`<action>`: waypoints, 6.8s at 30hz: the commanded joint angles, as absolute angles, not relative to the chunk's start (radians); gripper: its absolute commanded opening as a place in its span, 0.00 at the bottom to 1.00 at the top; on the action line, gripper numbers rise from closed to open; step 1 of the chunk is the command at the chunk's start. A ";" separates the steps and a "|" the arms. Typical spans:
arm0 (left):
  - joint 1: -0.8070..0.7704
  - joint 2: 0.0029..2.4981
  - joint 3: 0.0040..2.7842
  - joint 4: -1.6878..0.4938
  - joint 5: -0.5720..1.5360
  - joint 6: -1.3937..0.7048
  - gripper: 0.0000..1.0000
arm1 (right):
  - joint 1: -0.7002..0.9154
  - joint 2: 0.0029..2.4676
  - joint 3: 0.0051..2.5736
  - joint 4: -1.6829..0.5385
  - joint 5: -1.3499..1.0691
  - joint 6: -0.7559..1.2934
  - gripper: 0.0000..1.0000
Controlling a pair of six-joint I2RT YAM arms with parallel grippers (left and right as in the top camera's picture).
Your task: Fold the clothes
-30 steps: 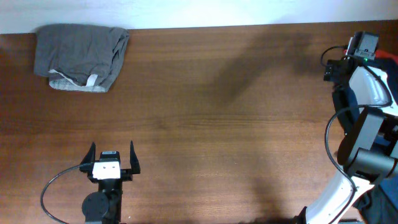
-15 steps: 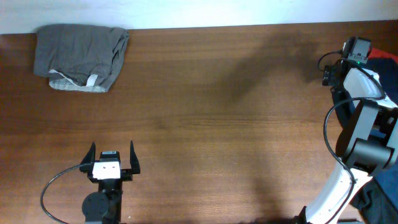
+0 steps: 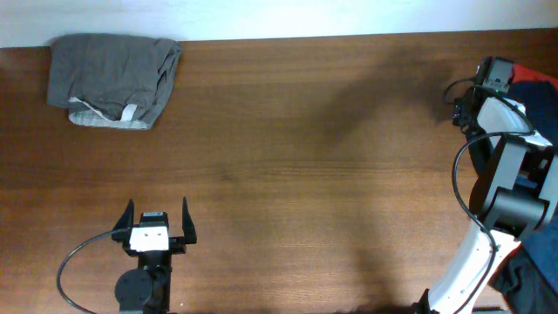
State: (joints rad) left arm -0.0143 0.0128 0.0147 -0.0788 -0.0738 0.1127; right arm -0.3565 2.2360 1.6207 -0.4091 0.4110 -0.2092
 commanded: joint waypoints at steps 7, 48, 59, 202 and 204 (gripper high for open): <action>-0.013 0.006 0.009 -0.077 -0.059 0.125 0.99 | -0.354 2.281 1.640 -0.371 0.458 -0.206 0.89; -0.013 0.006 0.009 -0.077 -0.059 0.125 0.99 | -0.141 2.108 1.641 -0.373 0.483 -0.039 0.04; -0.013 0.006 0.009 -0.077 -0.059 0.125 0.99 | -0.021 2.010 1.641 -0.392 0.562 0.009 0.04; -0.013 0.006 0.009 -0.077 -0.059 0.125 0.99 | -0.407 2.142 1.943 -0.879 -0.330 -0.004 0.99; -0.013 0.006 0.009 -0.077 -0.059 0.125 0.99 | -0.377 2.133 1.959 -0.962 -0.387 -0.030 0.99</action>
